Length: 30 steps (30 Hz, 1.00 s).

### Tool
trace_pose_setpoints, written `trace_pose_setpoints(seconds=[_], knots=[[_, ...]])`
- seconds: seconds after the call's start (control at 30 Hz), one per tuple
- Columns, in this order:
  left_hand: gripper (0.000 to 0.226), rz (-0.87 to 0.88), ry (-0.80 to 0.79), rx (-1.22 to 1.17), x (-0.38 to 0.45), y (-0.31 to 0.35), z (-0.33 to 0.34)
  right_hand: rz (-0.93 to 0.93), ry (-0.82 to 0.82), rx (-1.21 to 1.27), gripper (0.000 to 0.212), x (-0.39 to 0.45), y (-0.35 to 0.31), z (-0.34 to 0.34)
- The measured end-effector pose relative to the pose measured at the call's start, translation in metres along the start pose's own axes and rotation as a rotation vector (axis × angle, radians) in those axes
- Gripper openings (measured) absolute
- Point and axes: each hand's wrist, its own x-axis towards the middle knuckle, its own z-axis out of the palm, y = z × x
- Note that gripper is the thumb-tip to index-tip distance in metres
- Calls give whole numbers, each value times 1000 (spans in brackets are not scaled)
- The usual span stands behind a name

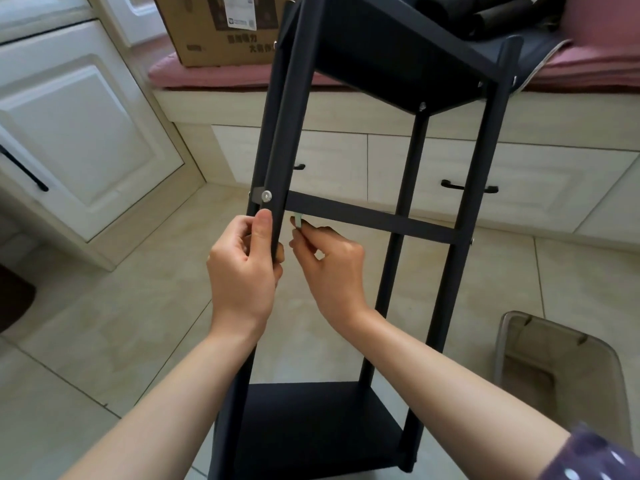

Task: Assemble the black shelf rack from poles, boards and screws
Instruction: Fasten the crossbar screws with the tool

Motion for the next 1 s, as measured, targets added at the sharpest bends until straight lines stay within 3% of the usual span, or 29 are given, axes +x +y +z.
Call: trace_pose_setpoints(seconds=[0.33,0.7,0.87,1.0], knots=[[40,-19,42,-22,2,-5,-4,-23,41,-6,9,7,-2,17],[38,-30,52,-5,-3,-5,-8,-55,-46,-6,11,-8,-12,-14],[33,-23,55,22,-10,0,-13,111,-204,-42,15,-18,-16,-48],[27,-16,77,67,-16,5,-17,216,-190,-53,18,-23,-18,-90]])
